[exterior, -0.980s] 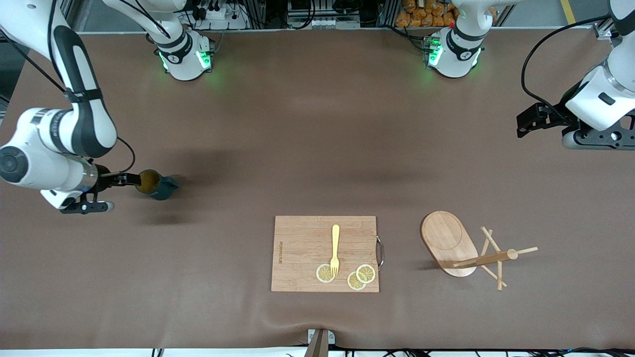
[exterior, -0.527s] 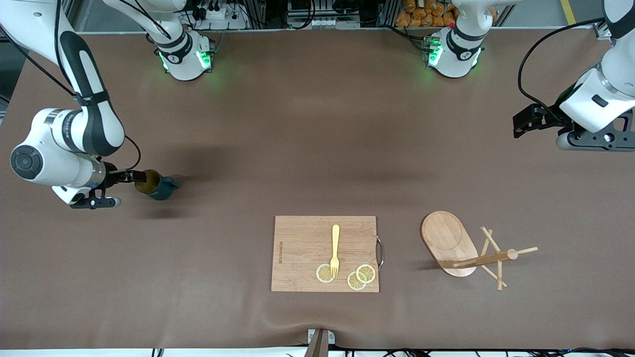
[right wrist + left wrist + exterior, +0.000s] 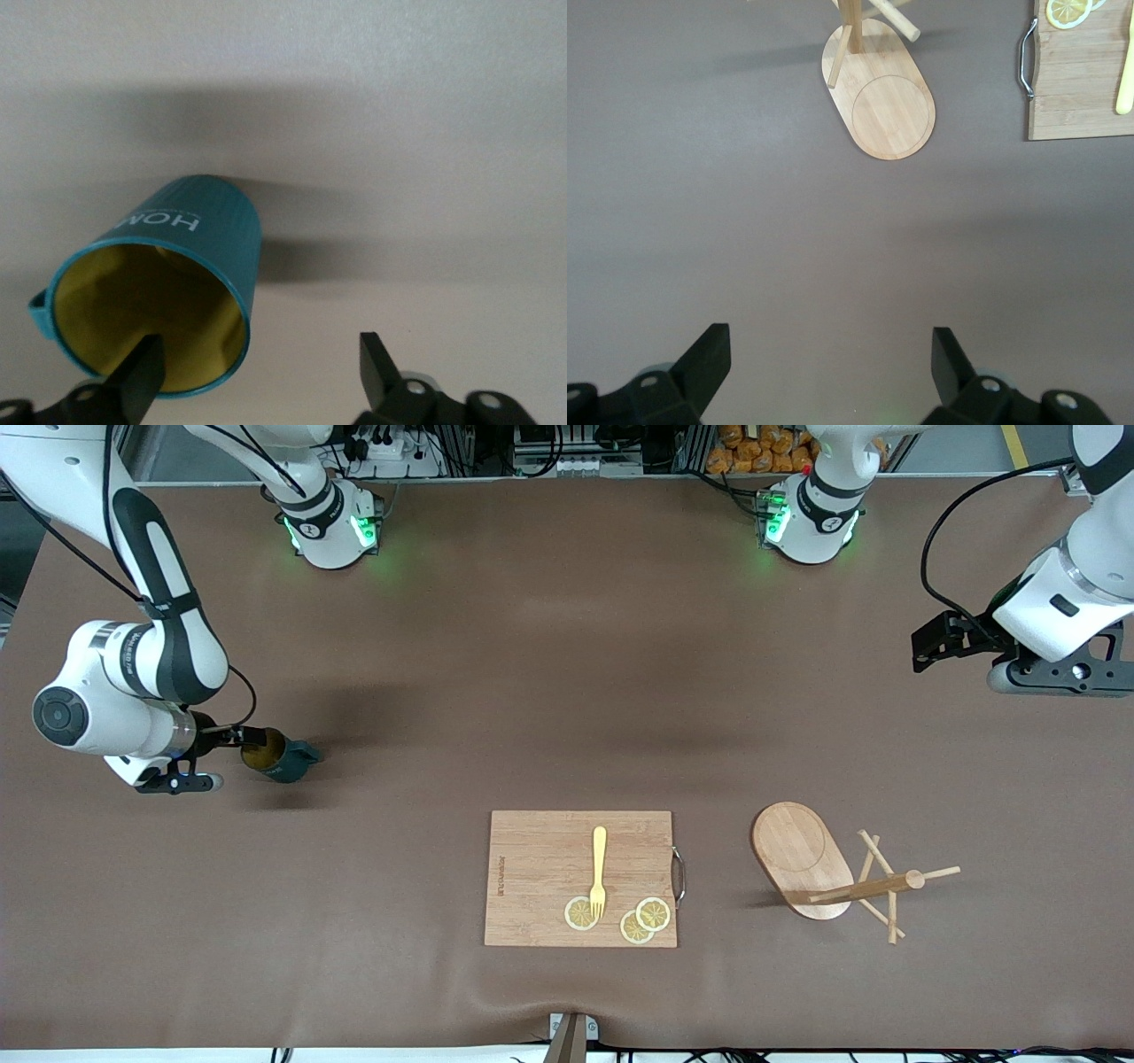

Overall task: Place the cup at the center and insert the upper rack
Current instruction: 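Close the right gripper around the teal mug's rim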

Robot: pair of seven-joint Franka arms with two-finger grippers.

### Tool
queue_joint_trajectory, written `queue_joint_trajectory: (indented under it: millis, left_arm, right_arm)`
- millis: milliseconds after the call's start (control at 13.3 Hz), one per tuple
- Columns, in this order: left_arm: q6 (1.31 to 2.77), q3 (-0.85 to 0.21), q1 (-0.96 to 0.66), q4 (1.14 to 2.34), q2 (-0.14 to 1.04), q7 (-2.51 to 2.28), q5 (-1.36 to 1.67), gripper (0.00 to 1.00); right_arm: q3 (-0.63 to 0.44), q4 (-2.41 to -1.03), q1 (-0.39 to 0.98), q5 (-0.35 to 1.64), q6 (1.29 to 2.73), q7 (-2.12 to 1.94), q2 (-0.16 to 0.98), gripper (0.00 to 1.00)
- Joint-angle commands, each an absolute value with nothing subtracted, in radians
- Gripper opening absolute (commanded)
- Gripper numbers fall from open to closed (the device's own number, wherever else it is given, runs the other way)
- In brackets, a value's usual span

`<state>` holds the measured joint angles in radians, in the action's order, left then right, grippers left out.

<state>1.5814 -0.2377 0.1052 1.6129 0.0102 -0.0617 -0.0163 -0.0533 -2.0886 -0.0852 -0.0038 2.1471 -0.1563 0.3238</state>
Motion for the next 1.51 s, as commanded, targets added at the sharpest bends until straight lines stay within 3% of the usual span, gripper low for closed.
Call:
queue_joint_trajectory:
  millis: [0,226,301,904,1432]
  left_arm:
    - [1.595,-0.244,0.109,1.623,0.003,-0.064,-0.020,1.00]
    - [1.597,-0.244,0.109,1.623,0.005,-0.064,-0.021,1.00]
    - [1.601,-0.244,0.109,1.624,0.003,-0.064,-0.021,1.00]
    - [1.605,-0.244,0.109,1.626,0.003,-0.064,-0.021,1.00]
    - [1.620,-0.244,0.110,1.623,0.002,-0.064,-0.021,1.00]
  right_arm:
    - [-0.044,-2.103,-0.100,-0.018,2.160,-0.160,0.324,0.67]
    - [-0.044,-2.103,-0.097,-0.018,2.161,-0.160,0.327,0.08]
    - [-0.044,-2.103,-0.097,-0.018,2.160,-0.160,0.327,0.00]
    - [-0.044,-2.083,-0.094,-0.018,2.106,-0.155,0.315,0.00]
    - [-0.020,-1.811,-0.087,0.009,1.664,-0.137,0.235,0.00]
